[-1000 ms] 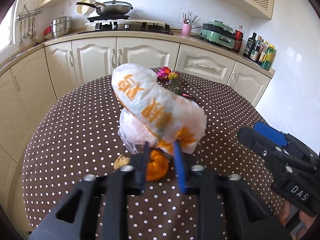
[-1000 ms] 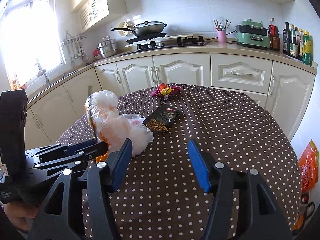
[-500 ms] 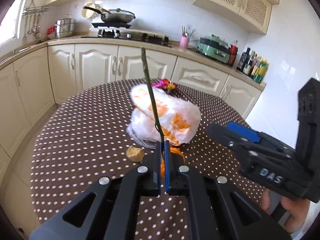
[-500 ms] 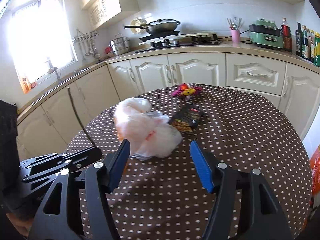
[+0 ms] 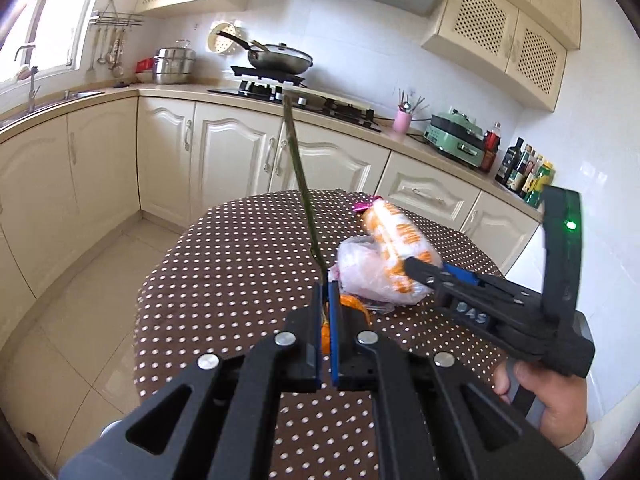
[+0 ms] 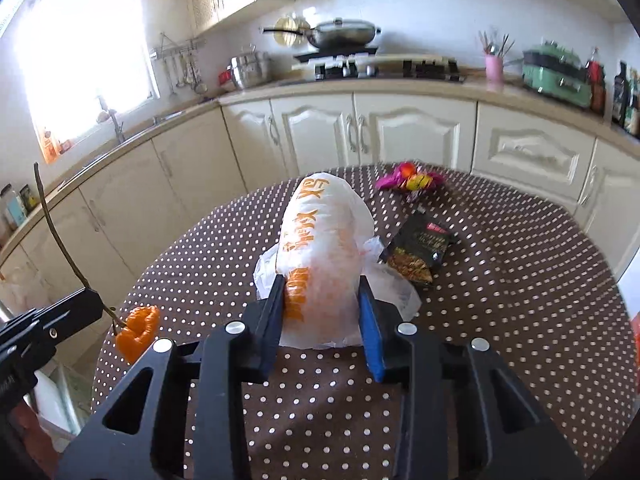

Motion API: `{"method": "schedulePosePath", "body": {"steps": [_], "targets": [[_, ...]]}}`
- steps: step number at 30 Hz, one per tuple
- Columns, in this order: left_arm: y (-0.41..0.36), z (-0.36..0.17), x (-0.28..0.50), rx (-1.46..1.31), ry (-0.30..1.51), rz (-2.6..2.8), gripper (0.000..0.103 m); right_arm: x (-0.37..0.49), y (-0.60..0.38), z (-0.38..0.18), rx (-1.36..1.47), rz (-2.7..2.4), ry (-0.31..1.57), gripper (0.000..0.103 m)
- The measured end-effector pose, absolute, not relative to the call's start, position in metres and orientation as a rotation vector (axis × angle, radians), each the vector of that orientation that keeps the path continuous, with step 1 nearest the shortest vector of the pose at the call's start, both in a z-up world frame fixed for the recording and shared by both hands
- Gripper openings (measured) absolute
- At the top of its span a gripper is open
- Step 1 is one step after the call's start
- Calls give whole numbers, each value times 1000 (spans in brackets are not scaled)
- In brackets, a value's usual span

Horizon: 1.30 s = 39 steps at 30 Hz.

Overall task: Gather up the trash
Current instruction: 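Grasp the dry stem with the left gripper while the right grasps the white-orange printed bag, then carry both items over the blue bin and open both grippers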

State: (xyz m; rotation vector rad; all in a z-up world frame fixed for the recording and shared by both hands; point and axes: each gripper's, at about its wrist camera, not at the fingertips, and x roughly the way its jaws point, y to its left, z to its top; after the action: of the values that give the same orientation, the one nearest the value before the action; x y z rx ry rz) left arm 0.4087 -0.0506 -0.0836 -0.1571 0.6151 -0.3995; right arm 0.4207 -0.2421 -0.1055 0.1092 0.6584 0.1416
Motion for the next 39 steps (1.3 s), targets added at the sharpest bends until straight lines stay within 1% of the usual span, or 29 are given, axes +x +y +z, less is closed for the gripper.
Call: {"method": "schedulePosePath", "body": {"steps": [5, 9, 14, 17, 23, 27, 33, 39], "targets": [[-21, -78, 392, -181, 593, -369, 3, 389, -217, -84, 84, 181, 593, 31], [16, -72, 369, -198, 569, -315, 3, 365, -168, -72, 68, 294, 577, 31], [73, -78, 335, -224, 561, -209, 3, 340, -99, -75, 59, 448, 593, 31], [118, -93, 313, -261, 578, -122, 3, 330, -56, -86, 43, 530, 624, 32], [188, -136, 286, -352, 650, -2, 3, 319, 26, -133, -10, 665, 749, 32], [219, -181, 277, -357, 741, 99, 3, 315, 68, -181, -59, 696, 859, 32], [245, -234, 291, -387, 858, 146, 3, 328, 95, -239, -128, 678, 993, 32], [254, -264, 316, -394, 914, 153, 4, 340, 103, -271, -150, 643, 1054, 32]]}}
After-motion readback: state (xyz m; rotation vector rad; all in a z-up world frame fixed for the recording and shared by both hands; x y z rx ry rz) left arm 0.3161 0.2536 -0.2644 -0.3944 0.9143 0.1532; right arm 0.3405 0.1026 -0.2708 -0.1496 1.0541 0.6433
